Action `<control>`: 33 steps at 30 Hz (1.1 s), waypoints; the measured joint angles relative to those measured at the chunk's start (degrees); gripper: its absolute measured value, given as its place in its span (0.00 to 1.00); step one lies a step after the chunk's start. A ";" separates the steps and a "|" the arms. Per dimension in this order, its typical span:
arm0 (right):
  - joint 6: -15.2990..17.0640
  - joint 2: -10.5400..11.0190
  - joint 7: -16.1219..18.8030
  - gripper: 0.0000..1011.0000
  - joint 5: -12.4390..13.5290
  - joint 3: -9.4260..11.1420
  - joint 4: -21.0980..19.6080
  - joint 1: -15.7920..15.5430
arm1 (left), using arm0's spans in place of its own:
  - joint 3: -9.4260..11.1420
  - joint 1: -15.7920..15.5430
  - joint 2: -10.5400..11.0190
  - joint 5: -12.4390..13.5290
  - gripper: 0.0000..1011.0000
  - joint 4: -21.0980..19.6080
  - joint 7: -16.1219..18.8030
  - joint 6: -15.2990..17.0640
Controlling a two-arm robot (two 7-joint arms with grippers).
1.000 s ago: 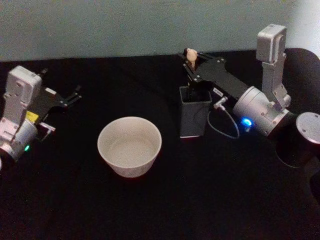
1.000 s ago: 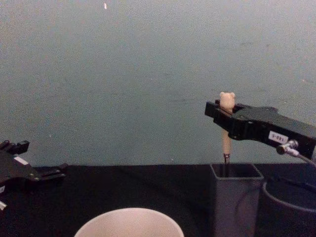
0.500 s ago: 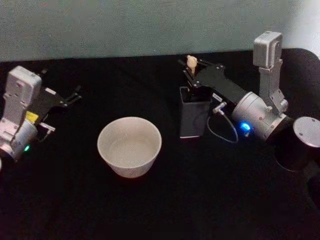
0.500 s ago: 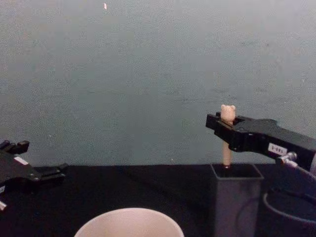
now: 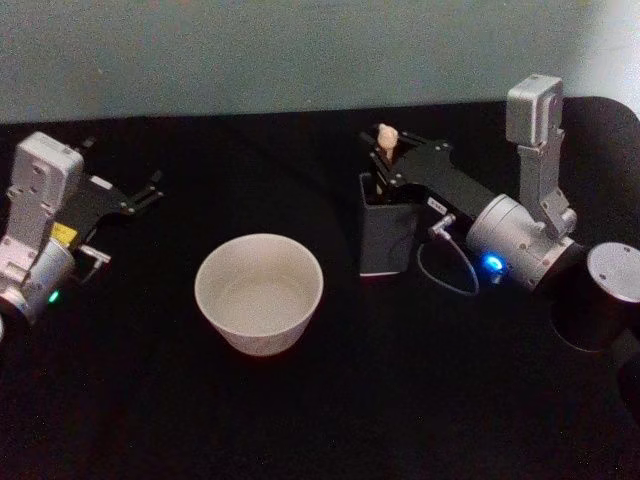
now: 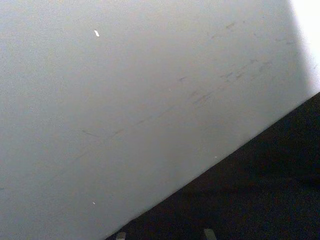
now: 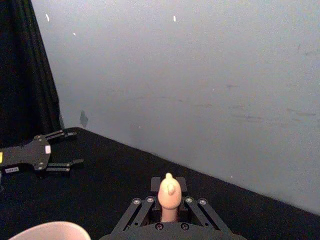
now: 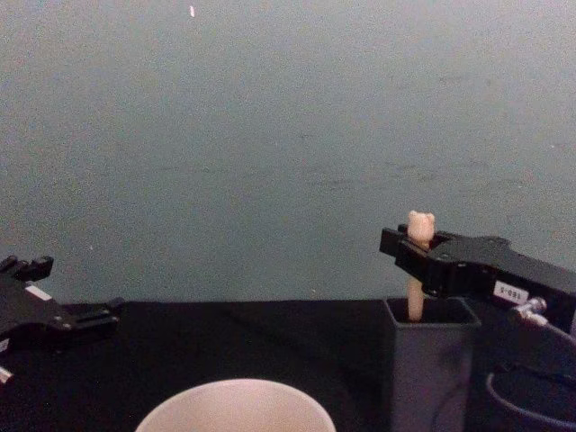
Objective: Pick up the stirring spoon with one hand, stir inside the cup, then place it back in its original position.
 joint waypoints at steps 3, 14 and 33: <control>0.15 0.04 -0.05 0.18 -0.02 -0.04 0.01 -0.18 | 0.00 0.00 0.00 0.00 0.99 0.00 0.00 0.00; 0.15 0.06 -0.45 0.18 -0.41 -0.15 0.00 -0.30 | 0.00 0.00 0.00 0.00 0.99 0.00 0.00 0.00; 0.15 0.06 -0.30 0.57 -0.27 -0.11 -0.07 -0.22 | 0.00 0.00 0.00 0.00 0.99 0.00 0.00 0.00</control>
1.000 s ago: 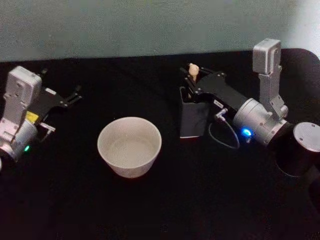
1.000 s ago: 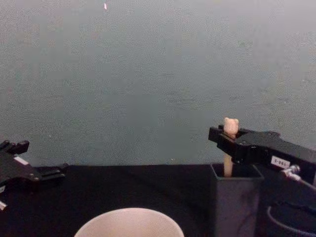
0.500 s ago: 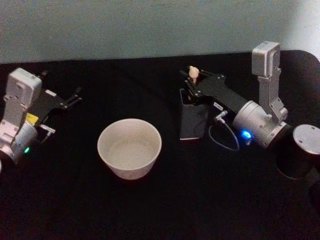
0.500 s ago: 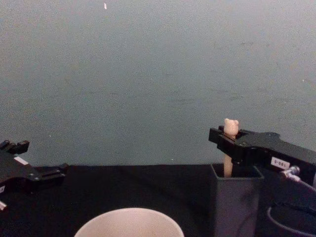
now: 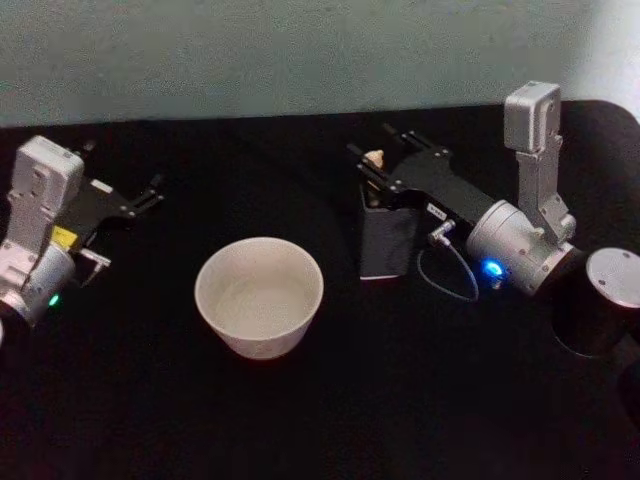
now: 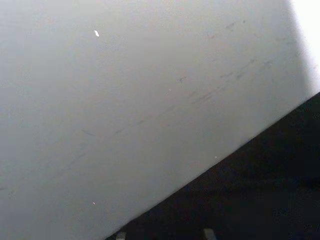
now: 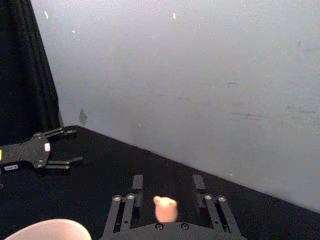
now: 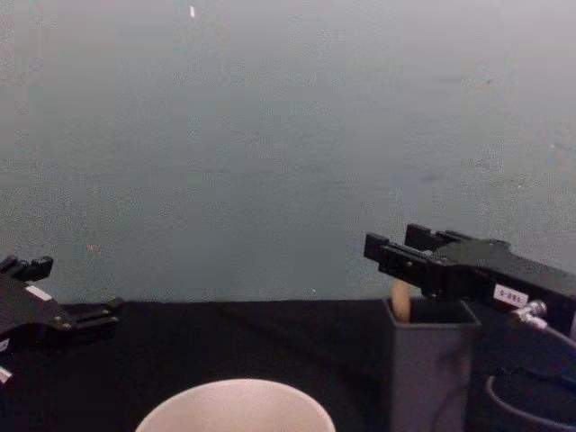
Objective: Pick up the stirring spoon with one hand, stir inside the cup, then place it back in its original position.
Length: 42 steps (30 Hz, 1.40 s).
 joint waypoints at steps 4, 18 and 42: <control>0.00 0.00 0.02 0.72 0.03 0.00 0.00 0.00 | 0.00 0.00 0.00 0.00 0.99 0.00 0.00 0.00; 0.01 -0.01 0.10 0.99 0.26 0.07 -0.08 0.00 | 0.00 0.00 0.00 0.00 0.99 0.00 0.00 0.00; -1.41 -1.01 -9.51 0.99 0.88 9.55 -2.59 -3.55 | 0.00 0.00 0.00 0.00 0.99 0.00 0.00 0.00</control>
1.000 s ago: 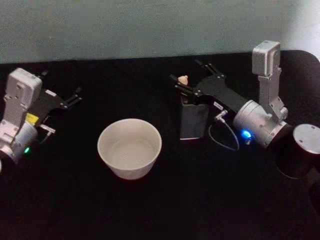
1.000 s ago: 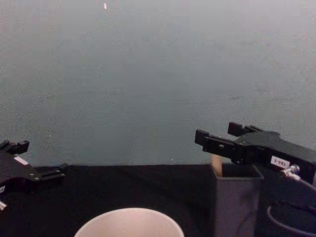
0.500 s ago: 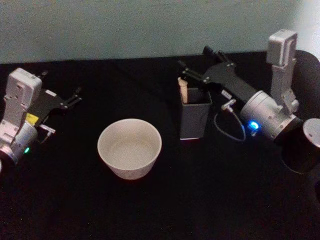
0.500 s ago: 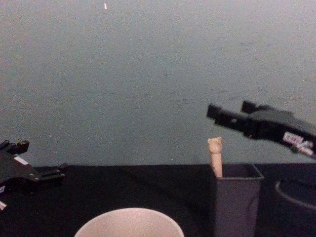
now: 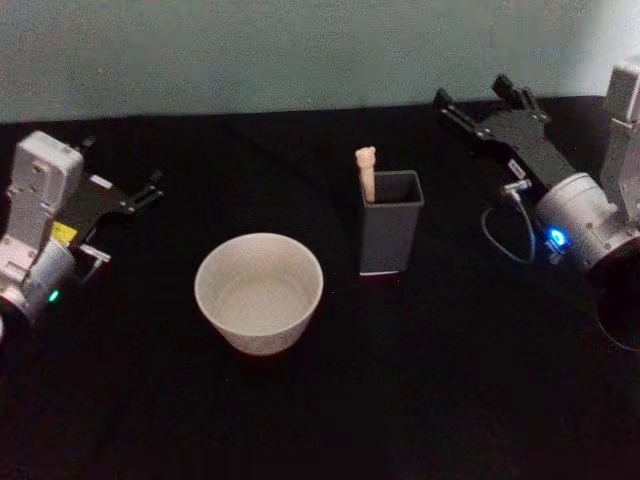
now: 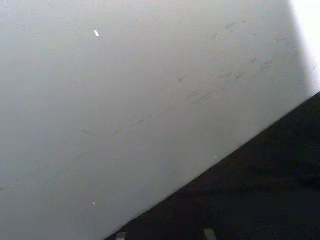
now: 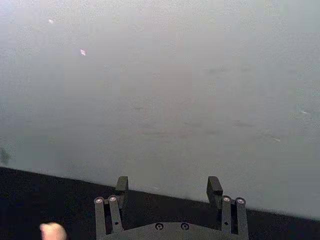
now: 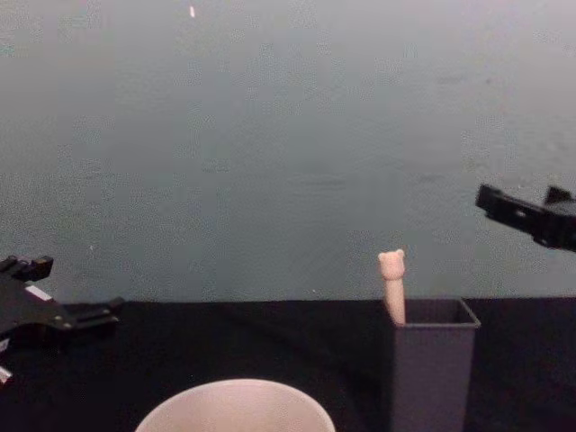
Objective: Pick up the stirring spoon with one hand, stir inside the cup, then place it back in its original position.
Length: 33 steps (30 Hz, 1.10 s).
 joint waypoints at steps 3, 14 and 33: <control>-0.41 -0.19 -0.80 0.99 -0.87 0.52 0.52 -0.45 | 0.00 0.00 0.00 0.00 0.99 0.00 0.00 0.00; -2.24 -1.19 -3.11 0.99 -6.03 0.88 4.51 -2.46 | 0.00 0.00 0.00 0.00 0.99 0.00 0.00 0.00; -2.57 -2.21 -2.89 0.99 -7.92 1.06 6.72 -3.12 | 0.00 0.00 0.00 0.00 0.99 0.00 0.00 0.00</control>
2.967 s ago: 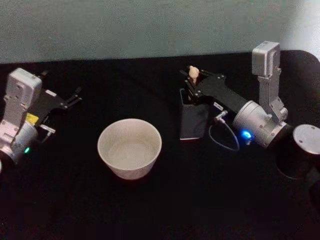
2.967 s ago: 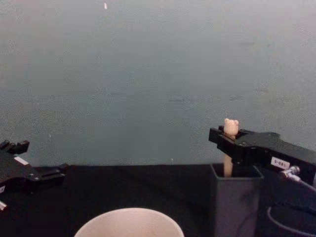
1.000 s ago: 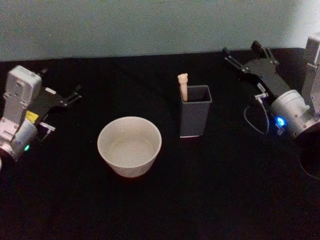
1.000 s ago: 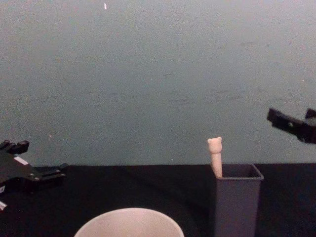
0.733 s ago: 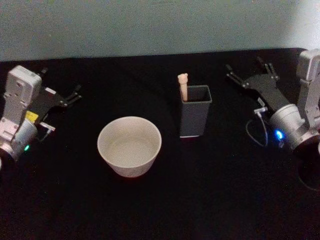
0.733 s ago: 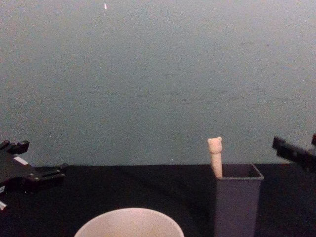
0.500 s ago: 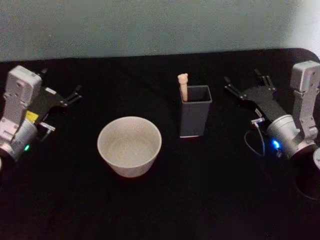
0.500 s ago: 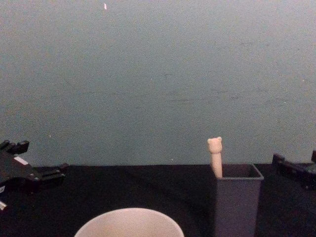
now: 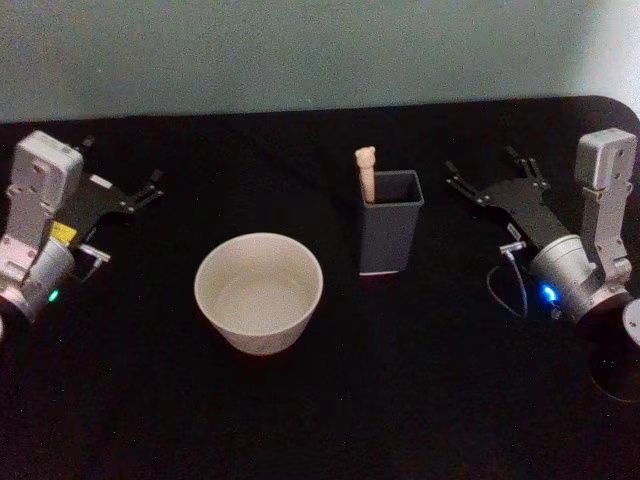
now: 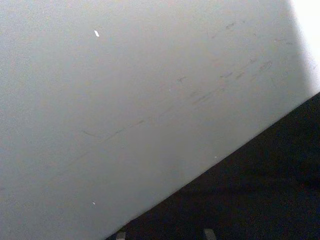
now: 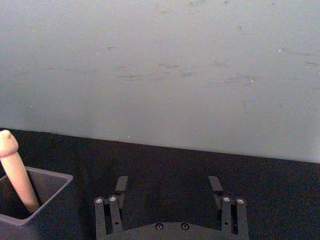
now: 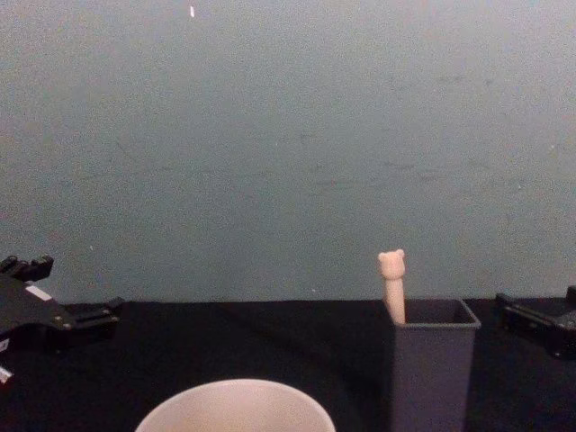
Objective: Pick up the stirring spoon with one hand, stir inside the cup, then place it back in its original position.
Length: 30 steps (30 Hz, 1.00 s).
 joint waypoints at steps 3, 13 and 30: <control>0.00 0.01 0.00 0.99 0.03 -0.01 -0.04 0.01 | 0.00 0.00 0.00 0.00 0.99 0.00 0.00 0.00; 0.00 0.06 0.00 0.99 0.17 -0.04 -0.14 0.04 | 0.00 0.00 0.00 0.00 0.99 0.00 0.00 0.00; 0.01 0.09 0.00 0.99 0.28 -0.04 -0.21 0.04 | 0.00 0.00 0.00 0.00 0.99 0.00 0.00 0.00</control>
